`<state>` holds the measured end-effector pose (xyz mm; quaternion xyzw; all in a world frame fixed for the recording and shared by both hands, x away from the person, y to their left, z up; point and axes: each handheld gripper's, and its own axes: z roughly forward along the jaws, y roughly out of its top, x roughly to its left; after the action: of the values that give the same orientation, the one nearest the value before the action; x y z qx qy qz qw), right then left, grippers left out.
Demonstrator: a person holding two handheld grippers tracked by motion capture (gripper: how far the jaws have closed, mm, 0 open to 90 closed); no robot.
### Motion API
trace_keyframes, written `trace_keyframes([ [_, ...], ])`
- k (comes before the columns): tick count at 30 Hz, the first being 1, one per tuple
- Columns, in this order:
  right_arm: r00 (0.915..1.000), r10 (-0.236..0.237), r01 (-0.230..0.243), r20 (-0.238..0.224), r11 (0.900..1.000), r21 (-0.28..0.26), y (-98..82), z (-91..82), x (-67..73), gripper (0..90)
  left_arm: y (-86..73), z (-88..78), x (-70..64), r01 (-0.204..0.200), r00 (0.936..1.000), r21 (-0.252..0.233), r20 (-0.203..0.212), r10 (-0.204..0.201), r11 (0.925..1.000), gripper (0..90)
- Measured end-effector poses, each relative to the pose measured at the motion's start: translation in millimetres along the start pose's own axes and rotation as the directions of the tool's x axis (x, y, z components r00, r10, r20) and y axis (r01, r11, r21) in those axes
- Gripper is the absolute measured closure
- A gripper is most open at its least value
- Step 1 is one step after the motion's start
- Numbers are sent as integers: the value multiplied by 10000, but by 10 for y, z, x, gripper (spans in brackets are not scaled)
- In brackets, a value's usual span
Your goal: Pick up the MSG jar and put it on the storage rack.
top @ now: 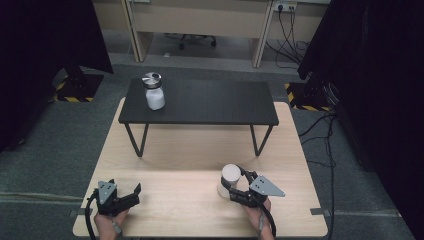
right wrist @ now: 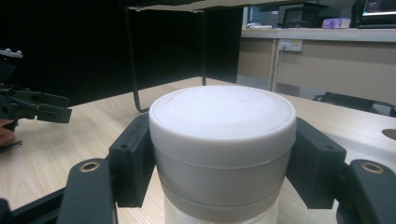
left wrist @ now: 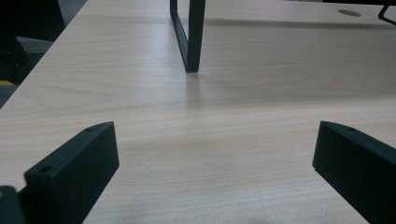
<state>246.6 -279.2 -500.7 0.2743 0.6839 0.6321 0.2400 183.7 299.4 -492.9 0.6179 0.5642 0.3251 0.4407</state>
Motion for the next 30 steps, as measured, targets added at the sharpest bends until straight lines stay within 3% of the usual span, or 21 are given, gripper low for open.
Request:
trace_keyframes([
  [8,10000,35,-36,-53,10000,-85,-19,-2,-17,336,2,1,-1,14,10000,16,-13,-14,10000,0],
  [17,9992,381,-380,102,9992,-138,-24,-19,-4,337,8,6,-4,-61,10000,55,13,61,10000,0],
  [30,9991,222,-219,361,9997,-81,79,-70,45,338,4,5,1,-21,10000,30,21,21,10000,0],
])
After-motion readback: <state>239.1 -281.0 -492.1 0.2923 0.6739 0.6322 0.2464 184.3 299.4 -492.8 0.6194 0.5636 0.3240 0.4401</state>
